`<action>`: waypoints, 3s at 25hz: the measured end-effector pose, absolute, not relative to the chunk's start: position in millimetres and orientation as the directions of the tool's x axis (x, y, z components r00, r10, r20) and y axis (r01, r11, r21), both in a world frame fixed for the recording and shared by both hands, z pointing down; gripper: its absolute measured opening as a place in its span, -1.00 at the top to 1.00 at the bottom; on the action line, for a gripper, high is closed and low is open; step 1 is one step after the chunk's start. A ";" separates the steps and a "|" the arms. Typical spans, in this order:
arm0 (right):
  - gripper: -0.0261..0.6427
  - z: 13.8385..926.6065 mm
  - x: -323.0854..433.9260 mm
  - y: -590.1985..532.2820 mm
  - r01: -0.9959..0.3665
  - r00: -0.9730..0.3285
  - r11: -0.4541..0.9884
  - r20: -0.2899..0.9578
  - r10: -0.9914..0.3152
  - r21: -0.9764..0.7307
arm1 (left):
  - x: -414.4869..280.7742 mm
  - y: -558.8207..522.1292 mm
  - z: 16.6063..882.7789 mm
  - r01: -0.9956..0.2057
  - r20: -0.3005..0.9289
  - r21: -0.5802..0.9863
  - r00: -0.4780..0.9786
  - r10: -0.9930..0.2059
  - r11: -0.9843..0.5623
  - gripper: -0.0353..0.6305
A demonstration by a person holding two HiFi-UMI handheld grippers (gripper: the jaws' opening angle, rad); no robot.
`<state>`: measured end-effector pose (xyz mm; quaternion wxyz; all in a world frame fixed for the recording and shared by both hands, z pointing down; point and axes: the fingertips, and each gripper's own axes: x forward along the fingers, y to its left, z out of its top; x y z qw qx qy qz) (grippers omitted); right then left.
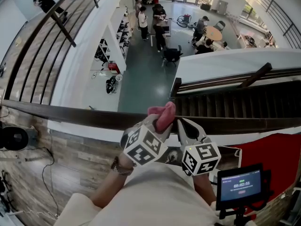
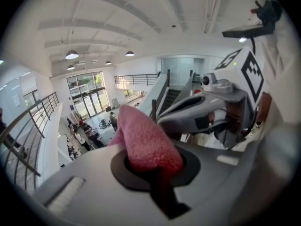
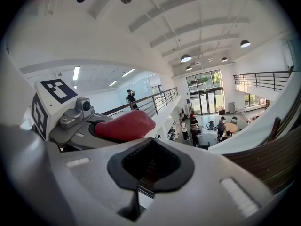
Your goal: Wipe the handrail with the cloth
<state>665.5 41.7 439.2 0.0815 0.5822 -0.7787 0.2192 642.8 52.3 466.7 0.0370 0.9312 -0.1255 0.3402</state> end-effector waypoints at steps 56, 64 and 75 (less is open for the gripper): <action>0.91 440.7 601.8 32.4 -0.948 -0.310 0.243 0.417 -0.854 -0.207 | 510.5 17.7 460.4 -0.384 0.643 0.008 0.709 -0.290 -0.923 0.78; 0.91 427.8 605.3 27.6 -0.951 -0.299 0.232 0.407 -0.863 -0.205 | 506.3 12.1 446.2 -0.406 0.615 -0.001 0.720 -0.321 -0.914 0.79; 0.91 423.6 588.4 24.3 -0.959 -0.274 0.216 0.415 -0.868 -0.181 | 514.8 14.8 449.9 -0.472 0.533 -0.080 0.724 -0.438 -0.878 0.78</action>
